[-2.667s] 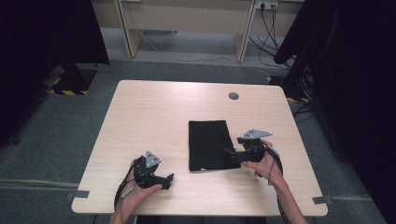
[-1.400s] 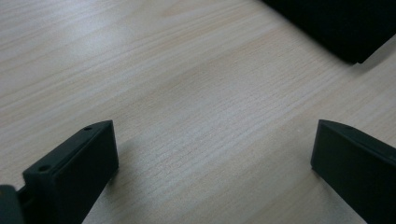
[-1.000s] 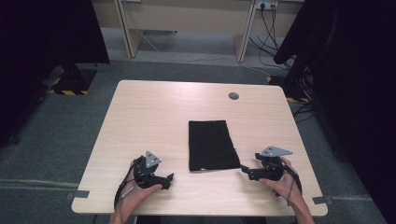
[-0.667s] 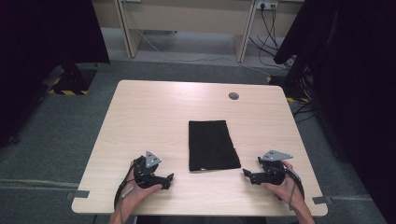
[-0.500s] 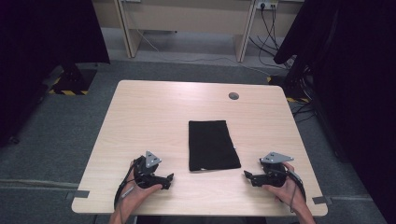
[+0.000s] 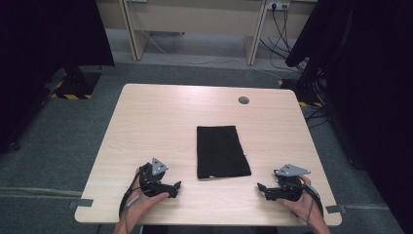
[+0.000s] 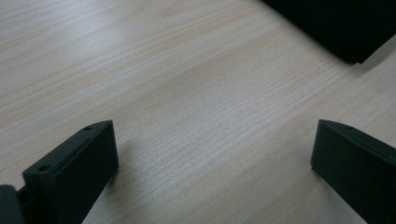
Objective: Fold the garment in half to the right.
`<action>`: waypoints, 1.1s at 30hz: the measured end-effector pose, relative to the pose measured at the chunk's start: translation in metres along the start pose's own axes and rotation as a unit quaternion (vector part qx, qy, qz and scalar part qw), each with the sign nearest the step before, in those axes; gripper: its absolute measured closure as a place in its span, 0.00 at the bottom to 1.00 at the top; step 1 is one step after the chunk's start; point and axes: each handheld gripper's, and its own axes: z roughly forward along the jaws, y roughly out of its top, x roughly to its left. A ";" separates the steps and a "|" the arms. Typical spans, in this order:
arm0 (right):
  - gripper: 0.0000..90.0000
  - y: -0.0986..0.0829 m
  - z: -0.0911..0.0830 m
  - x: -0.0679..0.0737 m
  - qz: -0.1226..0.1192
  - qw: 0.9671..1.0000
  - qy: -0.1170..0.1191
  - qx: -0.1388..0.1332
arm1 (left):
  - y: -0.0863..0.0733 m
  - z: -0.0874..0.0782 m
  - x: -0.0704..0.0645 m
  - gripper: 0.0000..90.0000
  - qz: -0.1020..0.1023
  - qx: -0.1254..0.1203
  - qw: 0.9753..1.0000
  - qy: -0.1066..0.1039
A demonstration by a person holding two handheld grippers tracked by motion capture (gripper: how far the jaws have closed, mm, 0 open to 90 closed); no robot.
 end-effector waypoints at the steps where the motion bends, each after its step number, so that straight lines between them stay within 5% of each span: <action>1: 0.17 -0.001 -0.001 0.000 0.000 1.000 0.000 0.000 | 0.000 0.000 0.000 0.00 0.000 0.000 1.000 0.000; 33: 0.16 -0.027 -0.027 0.010 0.011 1.000 -0.010 -0.003 | 0.000 0.000 0.000 0.00 0.000 0.000 1.000 0.000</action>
